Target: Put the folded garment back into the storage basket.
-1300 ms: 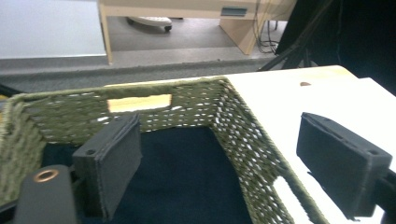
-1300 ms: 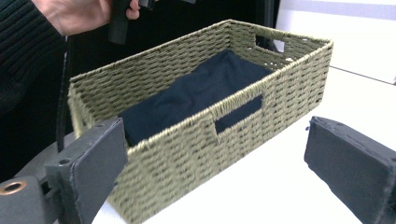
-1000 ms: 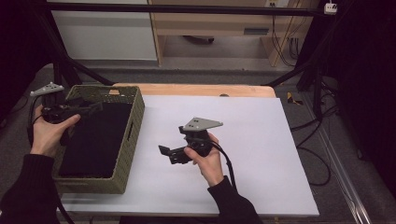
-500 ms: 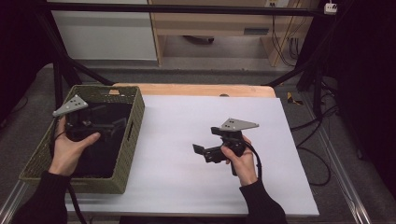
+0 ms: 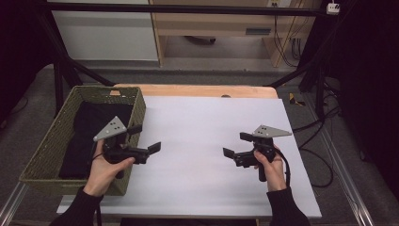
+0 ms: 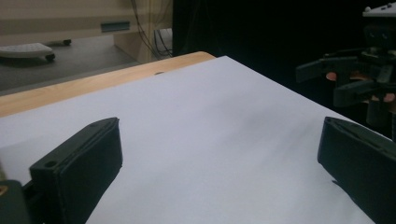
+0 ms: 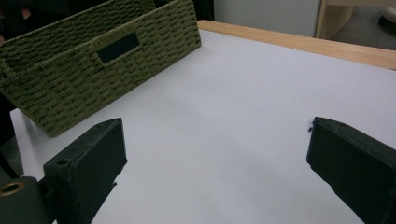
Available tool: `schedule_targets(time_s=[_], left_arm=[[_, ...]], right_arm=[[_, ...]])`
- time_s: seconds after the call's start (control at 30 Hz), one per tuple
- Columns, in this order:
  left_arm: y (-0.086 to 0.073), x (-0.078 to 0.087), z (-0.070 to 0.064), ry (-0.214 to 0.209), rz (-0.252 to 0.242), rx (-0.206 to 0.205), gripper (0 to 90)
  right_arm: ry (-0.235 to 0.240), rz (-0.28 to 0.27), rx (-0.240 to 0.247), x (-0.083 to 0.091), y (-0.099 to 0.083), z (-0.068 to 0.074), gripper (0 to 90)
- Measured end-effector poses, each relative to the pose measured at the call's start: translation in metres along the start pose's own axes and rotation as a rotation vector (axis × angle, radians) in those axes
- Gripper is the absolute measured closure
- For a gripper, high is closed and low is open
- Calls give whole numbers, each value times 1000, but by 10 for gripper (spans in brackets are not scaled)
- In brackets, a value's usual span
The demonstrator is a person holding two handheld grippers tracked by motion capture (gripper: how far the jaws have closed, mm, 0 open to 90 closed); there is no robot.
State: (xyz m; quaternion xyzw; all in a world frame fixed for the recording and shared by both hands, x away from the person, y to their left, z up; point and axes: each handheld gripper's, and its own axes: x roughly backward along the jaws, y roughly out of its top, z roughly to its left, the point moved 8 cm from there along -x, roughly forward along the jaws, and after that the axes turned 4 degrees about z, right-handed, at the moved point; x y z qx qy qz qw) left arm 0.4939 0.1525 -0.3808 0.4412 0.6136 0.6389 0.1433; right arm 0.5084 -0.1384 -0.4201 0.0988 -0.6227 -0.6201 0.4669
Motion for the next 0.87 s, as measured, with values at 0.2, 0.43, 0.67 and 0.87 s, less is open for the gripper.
schedule_targets(time_s=[0.2,0.43,0.67,0.87], left_arm=[[-17,-16,-20,-32,7,-17,0],[-45,-38,-33,-89,22,17,0],[-67,-49,-27,-66,63,14,0],[-82,-57,-22,-65,90,28,0]], right_arm=[[-24,12,-10,12,-20,-18,49],[-32,15,-34,24,-37,-31,48],[-43,21,-41,30,-54,-43,46],[-49,28,-34,32,-67,-48,47]])
